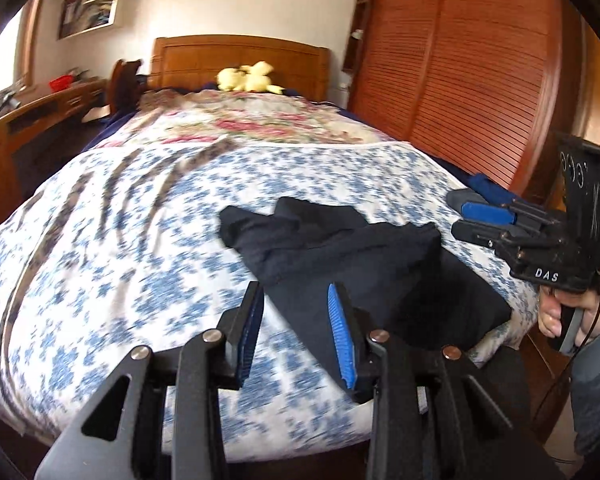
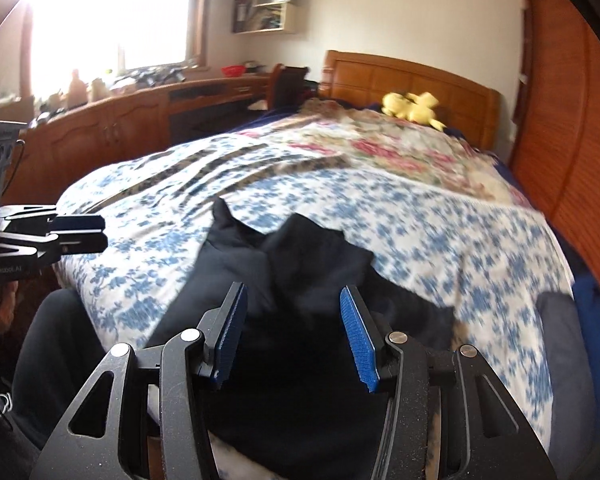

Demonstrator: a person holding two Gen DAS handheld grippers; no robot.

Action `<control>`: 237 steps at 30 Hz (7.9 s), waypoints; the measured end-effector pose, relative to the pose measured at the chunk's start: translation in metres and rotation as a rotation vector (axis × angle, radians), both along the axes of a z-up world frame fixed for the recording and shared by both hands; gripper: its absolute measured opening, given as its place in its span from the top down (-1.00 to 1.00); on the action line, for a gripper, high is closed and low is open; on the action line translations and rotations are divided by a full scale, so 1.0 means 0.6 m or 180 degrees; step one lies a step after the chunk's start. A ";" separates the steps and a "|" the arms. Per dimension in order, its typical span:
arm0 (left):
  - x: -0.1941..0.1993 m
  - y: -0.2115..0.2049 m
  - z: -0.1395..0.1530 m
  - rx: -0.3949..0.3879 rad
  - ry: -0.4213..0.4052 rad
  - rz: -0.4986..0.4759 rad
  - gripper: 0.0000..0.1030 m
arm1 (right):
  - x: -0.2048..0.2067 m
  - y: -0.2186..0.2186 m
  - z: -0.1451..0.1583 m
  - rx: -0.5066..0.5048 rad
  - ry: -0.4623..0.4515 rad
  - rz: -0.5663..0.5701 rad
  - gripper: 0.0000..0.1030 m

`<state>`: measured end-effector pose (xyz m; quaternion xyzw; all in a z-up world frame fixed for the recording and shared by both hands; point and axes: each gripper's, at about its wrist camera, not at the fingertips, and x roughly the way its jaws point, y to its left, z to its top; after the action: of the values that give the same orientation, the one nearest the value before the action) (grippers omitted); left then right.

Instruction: Fold large clothes

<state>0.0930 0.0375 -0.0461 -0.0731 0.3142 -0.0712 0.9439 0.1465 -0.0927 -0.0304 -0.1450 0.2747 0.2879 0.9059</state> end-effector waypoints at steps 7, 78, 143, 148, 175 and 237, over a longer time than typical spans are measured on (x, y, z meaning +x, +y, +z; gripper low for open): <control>-0.034 0.059 -0.021 0.0021 -0.0018 0.0210 0.39 | 0.042 0.086 -0.020 -0.0153 0.0164 0.0188 0.05; -0.011 -0.034 -0.050 0.0113 0.0035 -0.0258 0.38 | 0.001 -0.035 -0.072 -0.0298 0.0208 -0.0403 -0.06; 0.304 -0.175 -0.115 0.0465 0.0170 -0.1024 0.29 | -0.030 -0.259 -0.184 0.0378 0.0884 -0.1511 -0.39; 0.355 -0.171 -0.141 0.0484 0.0330 -0.0978 0.29 | -0.014 -0.273 -0.208 0.0489 0.1032 -0.1564 -0.62; 0.497 -0.156 -0.211 -0.0150 0.1015 -0.0989 0.22 | 0.016 -0.237 -0.229 0.1042 0.1249 -0.0952 0.31; 0.329 -0.706 0.187 0.0416 -0.0626 -0.2090 0.38 | -0.056 -0.858 0.135 0.0116 -0.0272 -0.3148 -0.22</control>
<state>0.2901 -0.3860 0.0662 0.0996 0.2324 -0.3575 0.8991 0.1128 -0.6075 0.0507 0.0069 0.2681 -0.1779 0.9468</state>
